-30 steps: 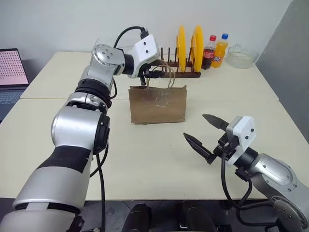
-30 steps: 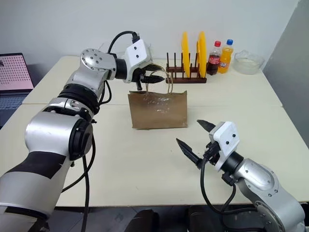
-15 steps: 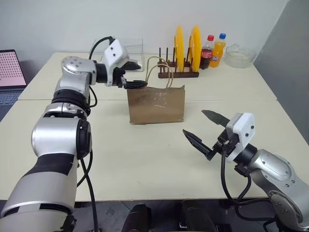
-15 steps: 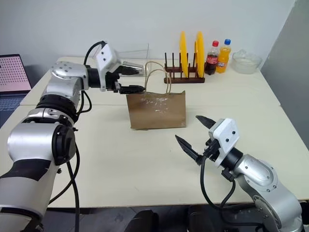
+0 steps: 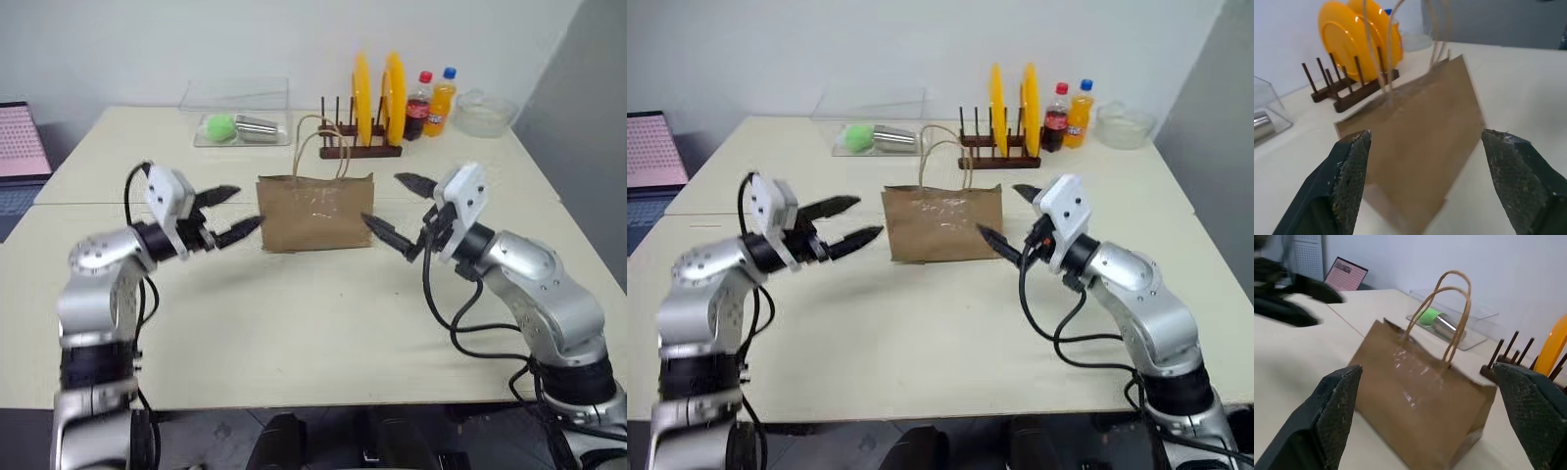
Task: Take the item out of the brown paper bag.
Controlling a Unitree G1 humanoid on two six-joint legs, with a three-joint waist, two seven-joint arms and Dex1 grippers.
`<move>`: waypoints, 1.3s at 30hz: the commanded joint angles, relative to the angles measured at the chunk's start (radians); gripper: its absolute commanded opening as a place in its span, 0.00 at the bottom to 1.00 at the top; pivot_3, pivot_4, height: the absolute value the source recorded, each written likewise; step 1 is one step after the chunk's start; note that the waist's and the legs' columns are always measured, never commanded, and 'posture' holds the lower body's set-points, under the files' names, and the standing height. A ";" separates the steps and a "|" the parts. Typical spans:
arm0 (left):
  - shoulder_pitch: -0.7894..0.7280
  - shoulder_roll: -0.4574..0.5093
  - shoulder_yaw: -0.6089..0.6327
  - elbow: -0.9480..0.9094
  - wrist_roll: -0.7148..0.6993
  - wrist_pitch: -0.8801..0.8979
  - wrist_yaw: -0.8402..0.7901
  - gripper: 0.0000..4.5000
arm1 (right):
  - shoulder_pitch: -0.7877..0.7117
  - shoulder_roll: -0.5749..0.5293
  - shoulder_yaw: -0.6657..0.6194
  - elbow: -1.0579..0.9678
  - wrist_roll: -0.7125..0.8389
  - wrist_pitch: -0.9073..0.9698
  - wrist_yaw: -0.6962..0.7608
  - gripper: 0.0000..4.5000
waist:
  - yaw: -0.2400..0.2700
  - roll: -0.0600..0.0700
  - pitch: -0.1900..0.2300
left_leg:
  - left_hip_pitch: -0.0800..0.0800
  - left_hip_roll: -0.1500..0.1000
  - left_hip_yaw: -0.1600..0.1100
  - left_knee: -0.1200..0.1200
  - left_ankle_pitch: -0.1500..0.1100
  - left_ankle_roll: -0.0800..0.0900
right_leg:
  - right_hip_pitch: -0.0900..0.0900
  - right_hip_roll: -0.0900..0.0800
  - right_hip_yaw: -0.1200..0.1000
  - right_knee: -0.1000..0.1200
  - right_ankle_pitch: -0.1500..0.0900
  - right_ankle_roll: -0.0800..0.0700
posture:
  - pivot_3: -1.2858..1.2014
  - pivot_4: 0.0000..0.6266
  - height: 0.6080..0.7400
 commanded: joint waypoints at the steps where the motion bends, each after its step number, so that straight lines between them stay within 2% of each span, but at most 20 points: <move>1: 0.093 -0.042 0.039 -0.282 -0.093 0.105 0.167 0.84 | -0.111 0.000 -0.006 0.143 -0.038 -0.080 0.072 0.96 | 0.009 0.000 0.000 | 0.001 0.000 0.000 0.000 0.000 0.000 | 0.001 0.000 0.000 0.000 0.000 0.000 | 0.52 0.24 1.00; 3: 0.196 -0.090 0.035 -0.413 -0.092 0.108 0.260 0.84 | -0.212 0.005 0.012 0.292 -0.067 -0.142 0.143 0.87 | 0.009 0.000 -0.001 | 0.003 0.000 0.002 0.000 0.000 0.000 | 0.002 0.000 0.001 0.000 0.000 0.000 | 0.52 0.24 1.00; 6: 0.301 -0.104 0.011 -0.511 -0.089 0.104 0.310 0.84 | -0.342 0.020 0.047 0.529 -0.138 -0.263 0.221 0.64 | 0.007 0.000 0.000 | 0.003 0.000 0.003 -0.001 0.000 0.000 | 0.001 0.001 0.002 0.000 0.000 0.000 | 0.52 0.24 1.00; 11: 0.388 -0.106 0.018 -0.544 -0.119 0.100 0.362 0.84 | -0.630 0.074 0.147 1.111 -0.351 -0.552 0.259 0.24 | -0.005 0.001 0.000 | 0.005 0.001 0.006 -0.002 0.000 0.000 | 0.001 0.002 0.003 0.001 0.000 -0.002 | 0.52 0.24 1.00; 14: 0.417 -0.088 0.002 -0.548 -0.107 0.080 0.366 0.84 | -0.764 0.124 0.204 1.384 -0.464 -0.654 0.240 0.01 | -0.011 0.001 0.000 | 0.004 0.001 0.006 -0.002 0.000 0.000 | 0.001 0.002 0.003 0.001 0.000 -0.003 | 0.52 0.24 1.00; 18: 0.436 -0.065 -0.022 -0.547 -0.096 0.051 0.356 0.84 | -0.858 0.177 0.281 1.564 -0.615 -0.736 0.151 0.01 | -0.011 0.001 0.000 | 0.003 0.001 0.006 -0.003 0.000 0.000 | 0.000 0.001 0.003 0.000 0.000 -0.003 | 0.52 0.24 1.00; 24: 0.460 -0.043 -0.048 -0.531 -0.094 0.014 0.348 0.84 | -0.884 0.214 0.331 1.636 -0.729 -0.787 0.184 0.01 | -0.011 0.002 0.000 | 0.003 0.001 0.006 -0.003 0.000 0.000 | 0.000 0.001 0.003 -0.001 0.000 -0.003 | 0.52 0.24 1.00; 33: 0.653 0.021 -0.100 -0.536 -0.061 -0.076 0.241 0.84 | -0.820 0.167 0.267 1.497 -0.630 -0.865 0.643 0.01 | -0.013 0.003 0.001 | 0.005 0.001 0.006 -0.010 0.000 0.000 | -0.001 0.001 0.003 -0.002 -0.001 -0.004 | 0.52 0.24 1.00; 39: 0.689 0.073 -0.104 -0.525 -0.072 -0.107 0.176 0.84 | -0.663 0.113 0.258 1.198 -0.548 -0.760 0.860 0.01 | -0.012 0.004 0.001 | 0.006 0.001 0.006 -0.012 0.000 0.000 | 0.000 0.001 0.002 -0.003 -0.001 -0.005 | 0.52 0.24 1.00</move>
